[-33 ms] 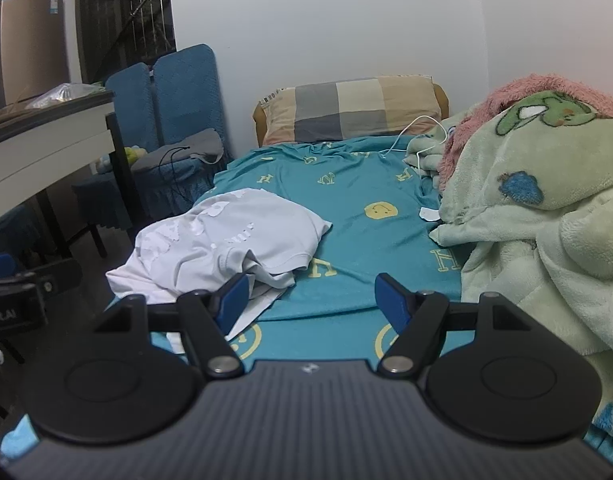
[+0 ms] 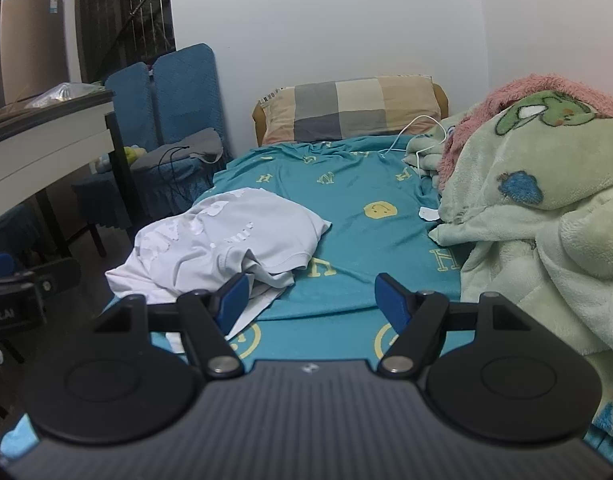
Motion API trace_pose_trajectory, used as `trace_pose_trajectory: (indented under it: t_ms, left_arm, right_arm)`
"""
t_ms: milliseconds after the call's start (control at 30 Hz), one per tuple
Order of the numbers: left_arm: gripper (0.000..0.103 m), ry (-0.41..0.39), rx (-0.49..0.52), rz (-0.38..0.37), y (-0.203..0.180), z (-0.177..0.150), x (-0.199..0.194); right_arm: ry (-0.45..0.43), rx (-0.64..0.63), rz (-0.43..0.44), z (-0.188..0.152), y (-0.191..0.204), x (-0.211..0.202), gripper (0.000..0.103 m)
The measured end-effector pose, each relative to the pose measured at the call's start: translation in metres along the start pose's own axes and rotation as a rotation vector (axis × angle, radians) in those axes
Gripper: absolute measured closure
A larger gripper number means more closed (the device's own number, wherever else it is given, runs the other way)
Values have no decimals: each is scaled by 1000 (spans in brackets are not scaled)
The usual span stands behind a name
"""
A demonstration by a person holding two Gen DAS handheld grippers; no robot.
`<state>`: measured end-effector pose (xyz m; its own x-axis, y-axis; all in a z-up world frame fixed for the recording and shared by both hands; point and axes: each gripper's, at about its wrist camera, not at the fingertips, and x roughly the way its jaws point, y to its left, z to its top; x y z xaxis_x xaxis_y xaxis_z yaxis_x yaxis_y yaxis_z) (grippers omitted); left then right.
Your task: Fold clothes
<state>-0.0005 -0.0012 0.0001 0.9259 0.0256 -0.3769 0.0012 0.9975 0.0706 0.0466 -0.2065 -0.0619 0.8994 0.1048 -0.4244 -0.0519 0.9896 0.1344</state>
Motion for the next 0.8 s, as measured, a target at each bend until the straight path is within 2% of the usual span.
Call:
trace_pose_trajectory:
  t_ms: [333,800]
  left_arm:
    - [0,-4,20,1,-5,0,-7]
    - [0,29,21,-7,-1,-4,3]
  right_arm:
    - [9,13,3,1,-2,1,31]
    - [8,14,7,0,-2,1,31]
